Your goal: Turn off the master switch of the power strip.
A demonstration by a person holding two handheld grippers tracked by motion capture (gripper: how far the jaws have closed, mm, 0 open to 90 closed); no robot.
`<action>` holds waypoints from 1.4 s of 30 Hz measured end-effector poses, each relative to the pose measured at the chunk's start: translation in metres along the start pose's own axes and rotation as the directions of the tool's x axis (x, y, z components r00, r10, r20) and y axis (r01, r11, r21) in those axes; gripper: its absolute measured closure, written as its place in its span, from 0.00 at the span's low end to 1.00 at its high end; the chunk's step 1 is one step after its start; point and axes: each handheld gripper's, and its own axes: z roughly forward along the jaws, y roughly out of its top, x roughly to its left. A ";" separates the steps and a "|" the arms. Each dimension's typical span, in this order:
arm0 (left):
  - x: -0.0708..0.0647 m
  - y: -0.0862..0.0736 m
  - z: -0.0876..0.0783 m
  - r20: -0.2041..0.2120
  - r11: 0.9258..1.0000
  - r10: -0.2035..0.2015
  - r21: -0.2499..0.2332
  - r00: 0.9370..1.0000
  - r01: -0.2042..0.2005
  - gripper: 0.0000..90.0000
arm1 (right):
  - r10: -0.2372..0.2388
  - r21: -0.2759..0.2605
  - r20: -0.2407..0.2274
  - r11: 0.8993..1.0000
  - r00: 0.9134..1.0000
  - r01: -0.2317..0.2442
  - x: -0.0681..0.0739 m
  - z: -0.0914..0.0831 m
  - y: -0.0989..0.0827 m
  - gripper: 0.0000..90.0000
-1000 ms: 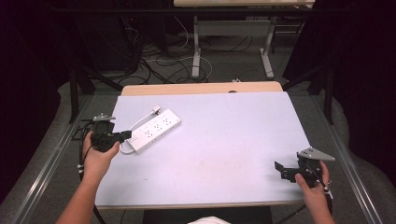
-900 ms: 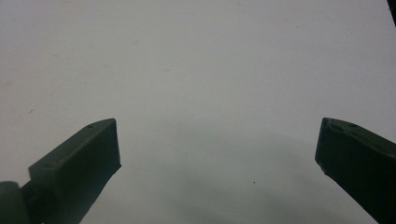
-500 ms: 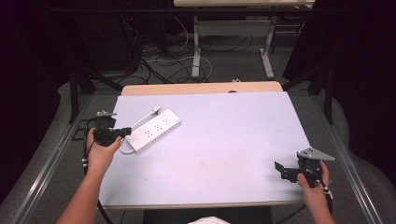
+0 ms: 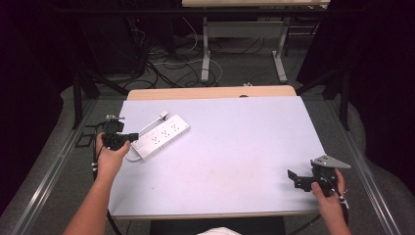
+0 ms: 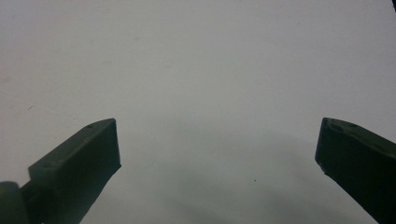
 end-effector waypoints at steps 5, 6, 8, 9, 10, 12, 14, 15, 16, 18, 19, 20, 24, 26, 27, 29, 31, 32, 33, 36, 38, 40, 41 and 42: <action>0.002 0.002 0.006 -0.014 1.000 -0.009 0.009 1.000 0.009 1.00 | 0.004 0.004 0.001 1.000 1.000 -0.004 0.000 0.000 0.000 0.00; 0.002 0.002 0.007 -0.017 1.000 -0.011 0.014 1.000 0.012 1.00 | 0.003 0.004 0.001 1.000 1.000 -0.003 0.000 0.001 0.000 0.00; 0.003 0.003 0.009 -0.022 1.000 -0.014 0.019 1.000 0.015 1.00 | -0.001 0.005 -0.001 1.000 1.000 0.001 0.000 0.001 0.000 0.00; 0.004 0.003 0.011 -0.025 1.000 -0.018 0.019 1.000 0.018 1.00 | -0.001 0.005 -0.002 1.000 1.000 0.001 0.000 0.001 -0.001 0.00; 0.004 0.003 0.012 -0.028 0.999 -0.019 0.026 0.999 0.020 1.00 | -0.003 0.005 -0.002 1.000 1.000 0.003 0.000 0.001 -0.001 0.00; 0.005 0.004 0.015 -0.037 0.999 -0.023 0.032 0.999 0.024 1.00 | -0.001 0.001 0.003 1.000 1.000 0.001 0.000 0.002 -0.001 0.00; 0.006 0.004 0.017 -0.044 0.999 -0.026 0.043 0.999 0.028 1.00 | 0.003 0.001 0.004 1.000 1.000 -0.003 0.000 0.002 -0.001 0.00; 0.007 0.004 0.019 -0.045 0.999 -0.030 0.043 0.999 0.032 1.00 | 0.002 0.002 0.003 1.000 1.000 -0.002 0.001 0.002 -0.001 0.00; 0.007 0.004 0.019 -0.048 0.998 -0.029 0.053 0.998 0.031 1.00 | 0.007 0.003 0.003 1.000 1.000 -0.007 0.001 0.002 -0.001 0.00; 0.007 0.004 0.023 -0.062 0.998 -0.038 0.045 0.997 0.041 1.00 | 0.007 0.004 0.003 1.000 1.000 -0.007 0.001 0.002 -0.001 0.00; 0.008 0.004 0.023 -0.063 0.998 -0.031 0.060 0.998 0.035 1.00 | 0.001 0.005 0.002 1.000 1.000 -0.001 0.001 0.002 -0.001 0.00; 0.008 0.004 0.025 -0.071 0.998 -0.044 0.047 0.997 0.047 1.00 | 0.001 0.004 0.003 1.000 1.000 -0.001 0.001 0.002 -0.001 0.00; 0.008 0.004 0.030 -0.085 0.996 -0.048 0.076 0.995 0.054 1.00 | 0.000 0.006 0.001 1.000 1.000 0.000 0.001 0.002 -0.001 0.00; 0.008 0.004 0.032 -0.093 0.995 -0.047 0.088 0.995 0.055 1.00 | 0.001 0.013 -0.006 1.000 1.000 -0.001 0.001 0.002 -0.001 0.00; 0.008 0.005 0.032 -0.087 0.993 -0.042 0.109 0.995 0.051 1.00 | 0.001 0.013 -0.005 1.000 1.000 0.000 0.001 0.002 -0.001 0.00; 0.008 0.004 0.035 -0.098 0.993 -0.044 0.101 0.994 0.054 1.00 | 0.003 0.007 -0.001 1.000 1.000 -0.003 0.001 0.002 -0.001 0.00; 0.008 0.004 0.036 -0.105 0.993 -0.044 0.107 0.994 0.055 1.00 | 0.005 0.009 0.002 1.000 1.000 -0.005 0.001 0.002 -0.001 0.00; 0.008 0.004 0.037 -0.109 0.992 -0.043 0.111 0.993 0.056 1.00 | -0.001 0.009 0.002 1.000 1.000 0.001 0.000 0.002 -0.001 0.00; 0.009 0.004 0.036 -0.099 0.990 -0.046 0.130 0.994 0.058 1.00 | 0.004 0.008 0.001 1.000 1.000 -0.004 0.001 0.002 -0.001 0.00; 0.009 0.002 0.040 -0.106 0.991 -0.051 0.120 0.993 0.064 1.00 | -0.006 0.006 0.000 1.000 1.000 0.006 0.000 0.002 -0.001 0.00; 0.010 0.000 0.042 -0.108 0.990 -0.053 0.125 0.993 0.067 1.00 | -0.002 0.009 0.002 1.000 1.000 0.002 0.000 0.002 -0.001 0.00; 0.010 0.000 0.042 -0.109 0.989 -0.055 0.128 0.993 0.069 1.00 | 0.003 0.009 0.001 1.000 1.000 -0.003 0.001 0.002 -0.001 0.00; 0.010 0.000 0.042 -0.107 0.989 -0.056 0.127 0.993 0.069 1.00 | 0.002 0.009 0.001 1.000 1.000 -0.002 0.001 0.002 -0.001 0.00; 0.010 -0.001 0.042 -0.109 0.990 -0.056 0.124 0.992 0.070 1.00 | 0.002 0.009 0.000 1.000 1.000 -0.002 0.001 0.002 -0.001 0.00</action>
